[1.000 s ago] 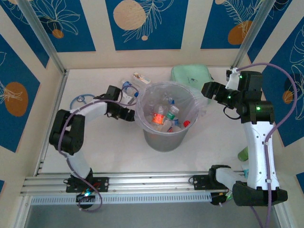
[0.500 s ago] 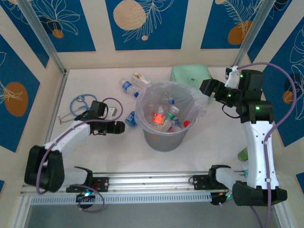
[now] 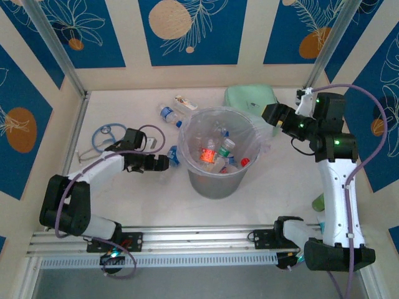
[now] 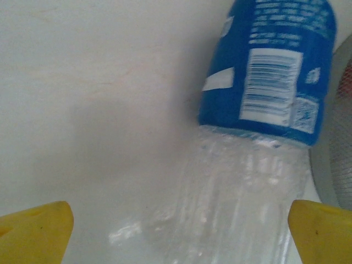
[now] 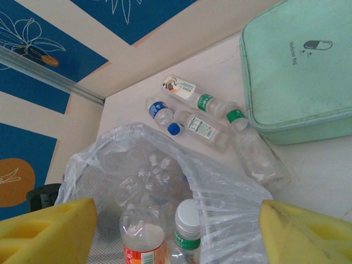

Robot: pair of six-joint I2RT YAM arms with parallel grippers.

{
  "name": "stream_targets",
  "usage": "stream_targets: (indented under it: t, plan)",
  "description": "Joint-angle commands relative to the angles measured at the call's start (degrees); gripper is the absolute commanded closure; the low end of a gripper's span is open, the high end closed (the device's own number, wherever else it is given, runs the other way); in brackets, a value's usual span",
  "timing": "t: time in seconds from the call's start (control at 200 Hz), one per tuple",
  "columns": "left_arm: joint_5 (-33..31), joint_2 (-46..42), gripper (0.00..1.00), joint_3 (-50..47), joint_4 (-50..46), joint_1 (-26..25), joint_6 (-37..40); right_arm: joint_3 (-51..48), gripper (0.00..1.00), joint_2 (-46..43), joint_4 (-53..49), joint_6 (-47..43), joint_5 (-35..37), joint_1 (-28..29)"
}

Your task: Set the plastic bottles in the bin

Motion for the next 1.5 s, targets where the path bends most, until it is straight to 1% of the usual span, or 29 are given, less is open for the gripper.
stream_targets:
  t: [0.0, 0.11, 0.195, 0.25, 0.285, 0.315, 0.425, 0.615, 0.73, 0.75, 0.81, 0.851, 0.911, 0.976, 1.066, 1.141, 1.211, 1.281, 1.386, 1.451, 1.496]
  plan:
    - [4.7, 0.6, 0.00, -2.2, 4.7, -1.2, -3.5, -0.5, 0.22, -1.0, -0.9, -0.1, -2.2, -0.4]
    - [4.8, 1.1, 0.00, -4.7, 5.3, -1.3, -4.6, 0.1, 0.22, -0.2, -0.7, -0.3, -3.7, -0.8]
    - [5.6, 0.5, 0.03, -6.2, 6.3, -2.0, -6.0, 0.4, 0.22, 0.2, -0.3, 0.0, -4.3, -0.8]
    - [5.1, 0.2, 0.04, -6.9, 6.2, -2.7, -6.1, 0.4, 0.22, 0.4, 0.0, 0.1, -4.7, -0.8]
    - [4.3, 0.2, 0.06, -6.9, 5.6, -3.1, -6.0, 0.4, 0.20, 0.5, 0.2, 0.1, -4.9, -0.8]
    - [3.5, 0.2, 0.08, -6.9, 5.0, -3.2, -5.9, 0.4, 0.19, 0.8, 0.2, 0.1, -5.2, -0.8]
    - [1.1, -0.3, 0.23, -6.4, 2.8, -3.2, -5.7, 1.9, 0.19, 2.1, -1.1, -0.1, -5.9, -0.8]
    - [-1.8, -5.5, 0.32, -3.9, -0.7, -3.1, -5.4, 4.6, 0.19, 2.1, -0.5, -0.1, -7.7, 0.0]
    - [-6.0, -10.4, 0.37, -2.4, -3.6, -2.9, -5.8, 4.6, 0.20, 1.3, 3.0, 0.6, -10.2, 0.8]
    - [-7.5, -11.5, 0.38, -2.2, -4.1, -2.8, -5.9, 4.6, 0.20, 1.0, 4.3, 0.8, -10.5, 1.1]
    - [-12.7, -15.3, 0.46, -1.9, -5.2, -2.9, -6.9, 5.5, 0.20, 0.3, 7.7, 1.1, -11.4, 2.1]
    - [-15.4, -18.3, 0.47, -2.0, -5.5, -2.8, -7.3, 7.0, 0.20, 0.4, 8.8, 0.8, -11.6, 3.1]
    - [-18.6, -23.5, 0.47, -2.5, -5.1, -2.8, -8.4, 9.9, 0.20, 1.1, 9.8, 0.2, -11.2, 5.6]
    - [-19.6, -29.3, 0.48, -3.4, -3.3, -2.9, -9.2, 12.3, 0.20, 2.3, 11.4, 0.0, -10.0, 10.0]
    - [-17.8, -36.9, 0.51, -4.8, 0.7, -3.0, -9.9, 16.2, 0.21, 5.6, 13.0, -0.8, -6.0, 18.1]
    - [-16.3, -42.3, 0.55, -5.6, 4.5, -3.1, -10.6, 21.4, 0.22, 10.4, 12.7, -2.3, -1.8, 25.7]
    - [-15.7, -46.1, 0.58, -5.2, 7.4, -3.2, -10.8, 27.0, 0.23, 15.8, 12.3, -3.2, 1.5, 31.4]
    - [-14.4, -47.7, 0.59, -3.4, 8.6, -3.2, -10.6, 32.8, 0.24, 21.6, 11.7, -4.0, 2.6, 35.8]
    - [-9.5, -47.1, 0.58, -1.3, 10.6, -3.2, -11.5, 41.1, 0.27, 29.8, 10.3, -6.2, 3.0, 41.2]
    - [-6.4, -46.1, 0.58, -1.5, 12.7, -3.2, -12.5, 46.3, 0.26, 34.6, 8.4, -8.1, 3.8, 44.0]
    - [-4.5, -45.5, 0.58, -2.0, 14.8, -3.2, -13.3, 50.2, 0.22, 37.7, 6.5, -9.4, 4.7, 45.5]
